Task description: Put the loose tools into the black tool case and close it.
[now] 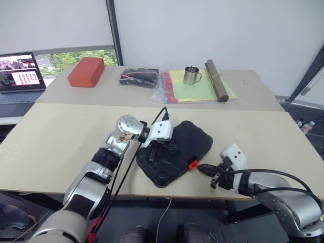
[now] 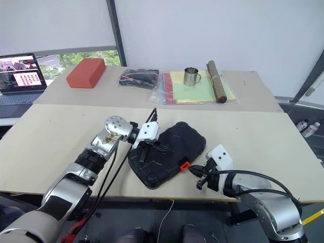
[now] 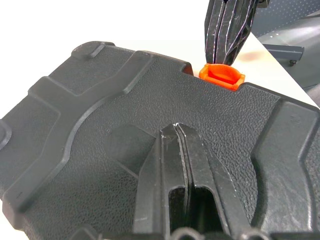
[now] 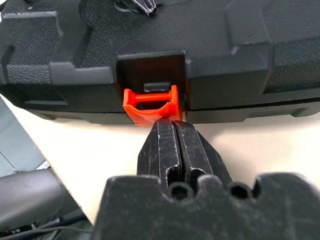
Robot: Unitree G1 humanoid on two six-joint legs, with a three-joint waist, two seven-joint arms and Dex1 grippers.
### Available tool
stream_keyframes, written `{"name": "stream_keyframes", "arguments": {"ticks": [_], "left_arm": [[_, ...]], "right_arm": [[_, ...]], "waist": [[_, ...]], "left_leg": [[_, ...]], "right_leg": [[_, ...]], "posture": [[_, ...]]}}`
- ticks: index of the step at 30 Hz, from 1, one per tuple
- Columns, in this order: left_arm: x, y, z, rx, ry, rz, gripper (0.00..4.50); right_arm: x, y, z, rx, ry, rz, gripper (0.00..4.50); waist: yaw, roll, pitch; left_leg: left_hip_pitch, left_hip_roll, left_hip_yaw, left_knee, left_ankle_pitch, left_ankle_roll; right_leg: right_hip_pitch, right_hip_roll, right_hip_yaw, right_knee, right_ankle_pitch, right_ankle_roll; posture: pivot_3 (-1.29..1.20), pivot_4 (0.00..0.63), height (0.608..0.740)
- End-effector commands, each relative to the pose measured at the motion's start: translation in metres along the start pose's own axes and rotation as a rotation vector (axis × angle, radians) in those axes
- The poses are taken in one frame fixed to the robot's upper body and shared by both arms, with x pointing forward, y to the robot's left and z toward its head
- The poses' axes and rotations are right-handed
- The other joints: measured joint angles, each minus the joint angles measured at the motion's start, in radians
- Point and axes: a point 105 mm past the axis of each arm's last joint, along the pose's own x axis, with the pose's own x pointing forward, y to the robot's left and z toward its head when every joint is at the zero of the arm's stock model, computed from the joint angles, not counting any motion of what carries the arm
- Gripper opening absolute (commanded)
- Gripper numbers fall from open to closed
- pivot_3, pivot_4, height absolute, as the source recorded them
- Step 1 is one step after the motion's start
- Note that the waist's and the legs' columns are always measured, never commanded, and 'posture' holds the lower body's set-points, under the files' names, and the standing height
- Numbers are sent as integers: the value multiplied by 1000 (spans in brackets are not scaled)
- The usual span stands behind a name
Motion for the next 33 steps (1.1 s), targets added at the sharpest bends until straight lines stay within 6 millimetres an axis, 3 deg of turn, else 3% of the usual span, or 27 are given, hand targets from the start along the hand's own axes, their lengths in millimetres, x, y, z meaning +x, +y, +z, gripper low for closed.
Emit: {"name": "stream_keyframes", "arguments": {"ticks": [1,8,14,16,17,23,27,29,33], "left_arm": [[6,-17,-34,-114,100,-49,37],[-10,-15,-39,-179,81,18,37],[-43,-14,-46,-264,69,126,37],[-64,-18,-45,-315,50,161,529],[-76,-20,-44,-342,40,175,681],[-163,-48,-12,-532,-48,227,2858],[-200,-69,-1,-601,-23,268,4367],[-206,-71,-4,-602,-13,317,4500],[-202,-74,-12,-587,-14,355,4500]], "right_arm": [[-3,11,25,-84,-97,36,0],[-7,12,23,-85,-94,42,0],[-33,11,21,-81,-86,38,0],[-50,11,22,-75,-82,50,0],[-59,11,23,-72,-84,57,579],[-113,1,37,-136,-37,116,2513],[-138,-6,48,-137,-4,184,4007],[-142,-10,50,-152,17,199,4465],[-138,-14,48,-192,36,218,4465]], "waist": [[0,0,0],[0,1,-1],[5,2,-2],[3,3,-3],[0,3,-3],[2,3,-1],[19,2,0],[31,3,1],[40,3,1]], "left_leg": [[0,0,0,0,0,0],[0,0,0,0,0,0],[0,0,0,-1,0,0],[0,0,0,-1,0,0],[1,0,0,-2,0,0],[0,0,0,-4,0,-1],[-3,0,-1,-3,-1,0],[-2,-1,-2,-3,-2,1],[-3,-1,-3,-3,-6,-6]], "right_leg": [[0,0,0,0,0,0],[0,0,0,0,0,0],[0,0,0,-1,0,0],[0,0,0,-2,0,0],[1,0,0,-2,0,0],[-1,1,0,-2,-3,4],[-1,-1,-1,-5,-4,6],[0,-2,-1,-7,-4,7],[0,-4,-2,-7,-4,7]], "posture": [[0,150,736],[0,150,736],[0,150,736],[0,150,736],[0,150,736],[0,150,736],[0,150,736],[0,150,736],[0,150,736]]}}
